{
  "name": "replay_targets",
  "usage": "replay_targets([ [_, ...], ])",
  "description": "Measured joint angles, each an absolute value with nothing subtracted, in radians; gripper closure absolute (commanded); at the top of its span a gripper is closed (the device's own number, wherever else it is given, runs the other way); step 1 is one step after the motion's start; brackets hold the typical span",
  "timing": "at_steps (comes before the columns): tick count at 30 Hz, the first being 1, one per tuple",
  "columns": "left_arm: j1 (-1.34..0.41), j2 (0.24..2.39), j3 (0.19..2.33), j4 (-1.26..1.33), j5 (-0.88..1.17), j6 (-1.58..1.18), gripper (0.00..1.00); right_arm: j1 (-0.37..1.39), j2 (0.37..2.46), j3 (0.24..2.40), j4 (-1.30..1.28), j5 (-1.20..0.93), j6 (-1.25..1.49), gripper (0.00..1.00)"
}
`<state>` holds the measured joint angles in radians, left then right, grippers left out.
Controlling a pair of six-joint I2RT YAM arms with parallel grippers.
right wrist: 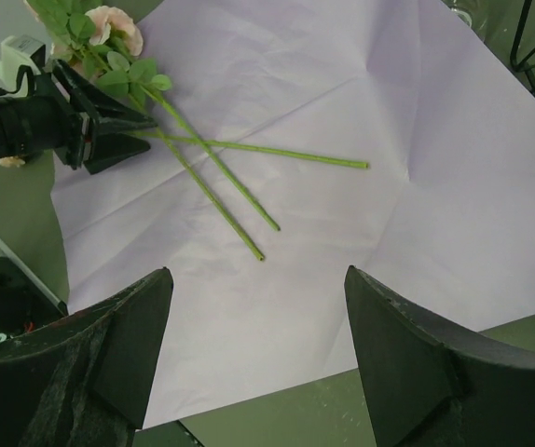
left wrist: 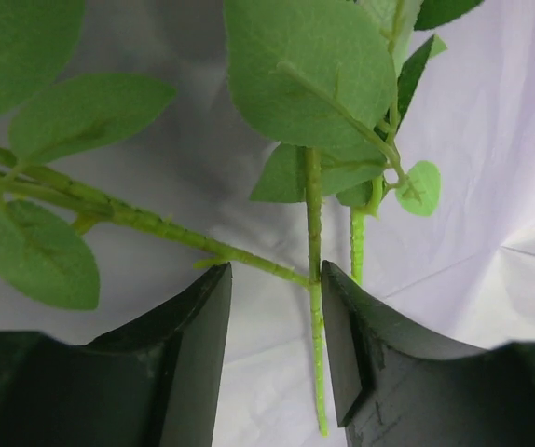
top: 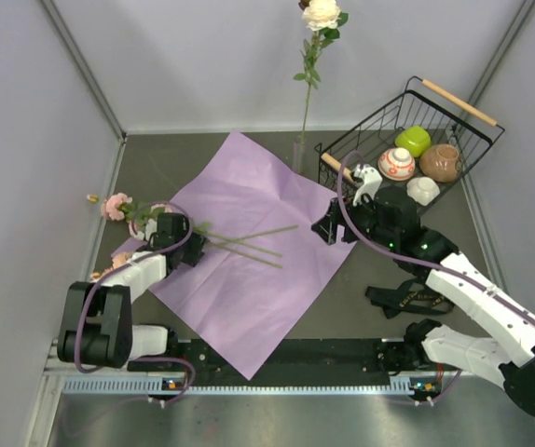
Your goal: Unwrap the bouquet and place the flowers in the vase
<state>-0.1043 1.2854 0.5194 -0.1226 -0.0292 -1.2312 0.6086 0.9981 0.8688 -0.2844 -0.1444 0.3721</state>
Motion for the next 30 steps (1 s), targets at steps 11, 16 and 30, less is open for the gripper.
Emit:
replay_targets([
  [11,-0.104,1.351,0.510,-0.007,-0.013,-1.248,0.73,0.609,0.973,0.858,-0.301,-0.141,0.386,0.25],
  [16,-0.104,1.327,0.511,-0.014,-0.011,-1.235,0.68,0.610,0.984,0.858,-0.301,-0.141,0.390,0.25],
  [30,-0.104,1.320,0.535,-0.028,0.048,-1.234,0.59,0.628,1.030,0.860,-0.305,-0.134,0.390,0.25],
])
